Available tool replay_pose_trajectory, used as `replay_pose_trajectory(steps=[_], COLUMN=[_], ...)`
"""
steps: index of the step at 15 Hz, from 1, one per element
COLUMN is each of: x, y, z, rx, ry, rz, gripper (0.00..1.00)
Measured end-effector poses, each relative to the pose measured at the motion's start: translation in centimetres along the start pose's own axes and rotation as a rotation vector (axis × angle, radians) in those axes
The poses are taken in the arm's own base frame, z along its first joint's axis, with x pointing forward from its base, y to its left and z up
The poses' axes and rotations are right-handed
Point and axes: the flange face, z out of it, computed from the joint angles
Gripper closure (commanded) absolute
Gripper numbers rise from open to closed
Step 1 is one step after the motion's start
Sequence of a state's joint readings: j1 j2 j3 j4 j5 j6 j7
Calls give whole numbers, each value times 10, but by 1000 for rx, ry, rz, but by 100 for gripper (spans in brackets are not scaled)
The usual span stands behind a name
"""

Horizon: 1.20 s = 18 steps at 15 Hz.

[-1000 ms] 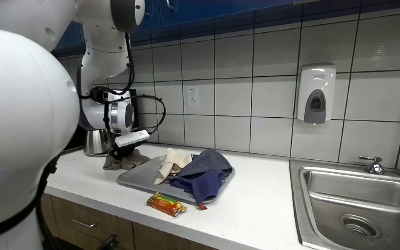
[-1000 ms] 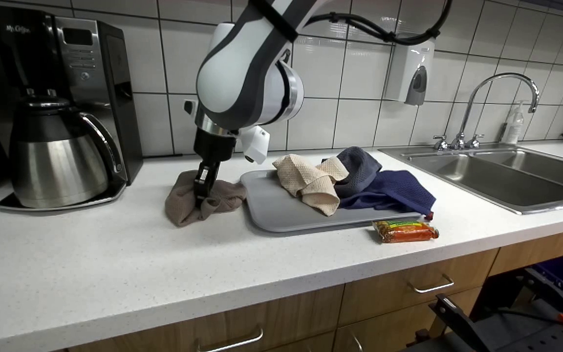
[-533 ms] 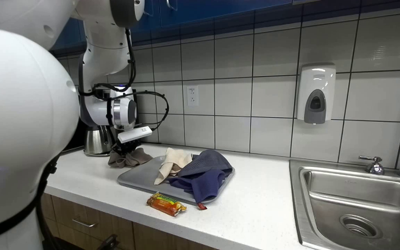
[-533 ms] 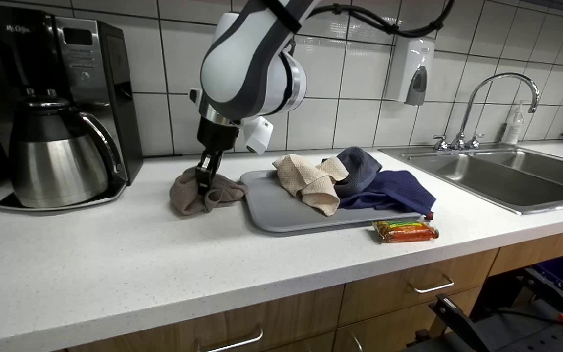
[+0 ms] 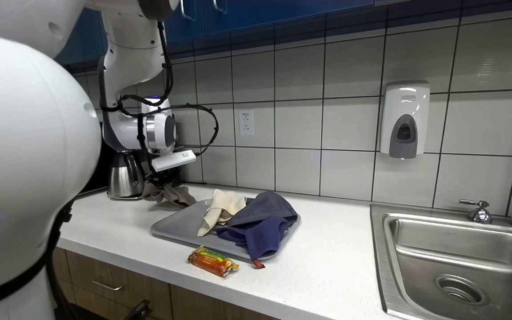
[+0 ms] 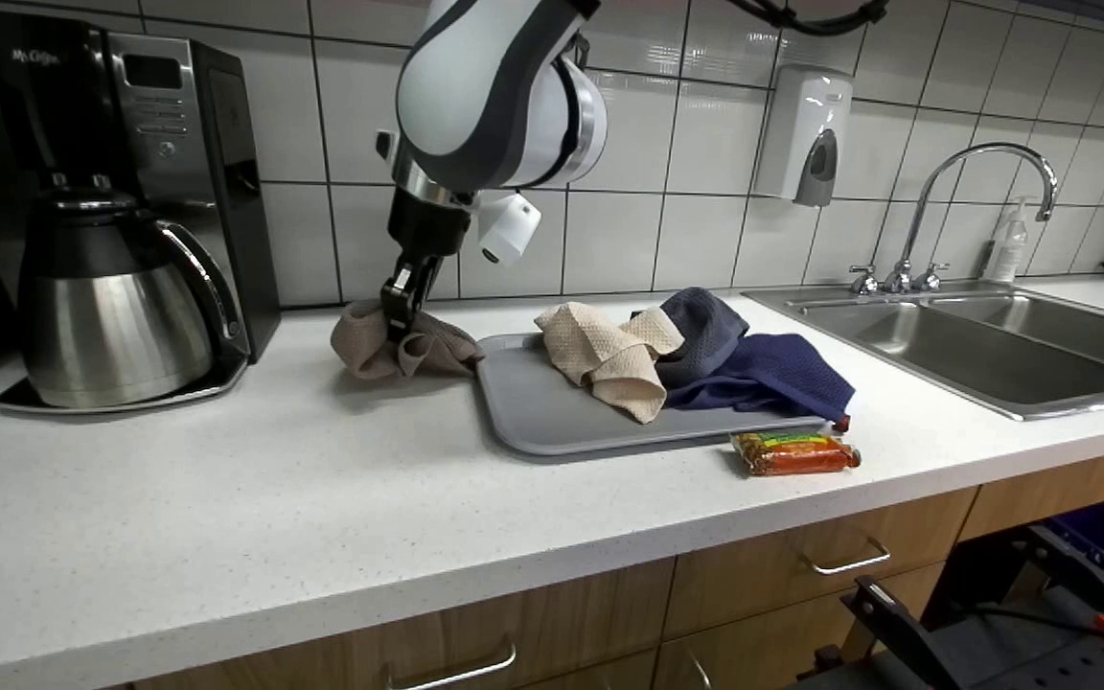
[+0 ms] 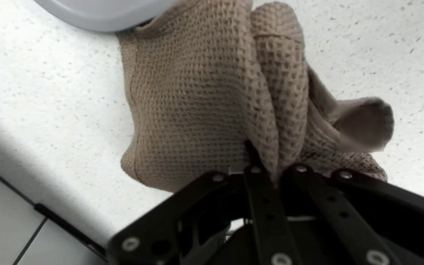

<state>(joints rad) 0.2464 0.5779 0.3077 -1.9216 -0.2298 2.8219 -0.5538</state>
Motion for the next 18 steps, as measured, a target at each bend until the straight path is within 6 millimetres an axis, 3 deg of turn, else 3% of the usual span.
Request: replay_pose_trajectory(steps=[8, 18], x=[3, 2], y=[20, 12], z=[-39, -65], rx=[-80, -189], ry=[26, 13], rz=[131, 249], gripper=[98, 98])
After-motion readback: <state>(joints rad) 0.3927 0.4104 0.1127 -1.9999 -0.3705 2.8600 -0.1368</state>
